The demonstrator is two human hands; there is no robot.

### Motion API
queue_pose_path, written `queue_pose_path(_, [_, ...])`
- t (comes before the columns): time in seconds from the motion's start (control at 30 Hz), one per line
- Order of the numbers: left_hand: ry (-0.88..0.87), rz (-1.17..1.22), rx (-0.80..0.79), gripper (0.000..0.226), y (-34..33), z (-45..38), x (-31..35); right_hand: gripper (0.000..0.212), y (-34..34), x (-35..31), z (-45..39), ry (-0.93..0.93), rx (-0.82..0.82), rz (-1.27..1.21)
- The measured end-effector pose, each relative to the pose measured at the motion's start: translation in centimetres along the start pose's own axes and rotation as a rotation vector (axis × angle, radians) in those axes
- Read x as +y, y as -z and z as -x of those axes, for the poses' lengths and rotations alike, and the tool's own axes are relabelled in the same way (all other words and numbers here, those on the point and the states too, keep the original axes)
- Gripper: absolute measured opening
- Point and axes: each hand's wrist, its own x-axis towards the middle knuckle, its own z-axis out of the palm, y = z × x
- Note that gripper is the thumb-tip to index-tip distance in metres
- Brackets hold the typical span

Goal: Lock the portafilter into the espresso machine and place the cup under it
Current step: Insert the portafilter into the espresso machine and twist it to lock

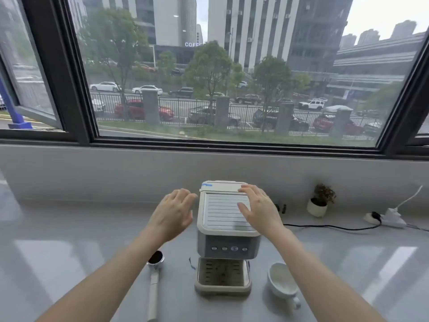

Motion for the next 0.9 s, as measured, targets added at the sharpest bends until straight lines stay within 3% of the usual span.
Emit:
queue_pose_path(0.2, [0.194, -0.015, -0.138, 0.026, -5.5, 6.1, 0.4, 0.037, -3.7, 0.2, 1.3, -0.152, -0.143, -0.032])
queue_pose_path(0.3, [0.331, -0.034, -0.248, 0.036, -8.9, 10.6, 0.7, 0.039, -4.8, 0.4, 1.6, -0.164, -0.132, 0.029])
queue_pose_path(0.43, [0.637, 0.044, -0.525, 0.05, -12.3, 15.9, 0.7, 0.041, -5.2, 0.7, 1.5, -0.14, -0.141, 0.057])
queue_pose_path(0.6, [1.034, 0.317, -0.494, 0.058, -13.3, 17.7, 1.6, 0.042, -5.5, 0.7, 1.4, -0.136, -0.142, 0.072])
queue_pose_path(0.67, [1.107, 0.348, -0.472, 0.033, -13.5, 17.5, 1.8, 0.042, -5.5, 0.8, 1.4, -0.141, -0.133, 0.062])
queue_pose_path(0.9, [1.303, 0.512, -0.494, 0.034, -14.7, 16.9, 1.2, 0.042, -5.6, 0.7, 1.5, -0.168, -0.117, 0.045])
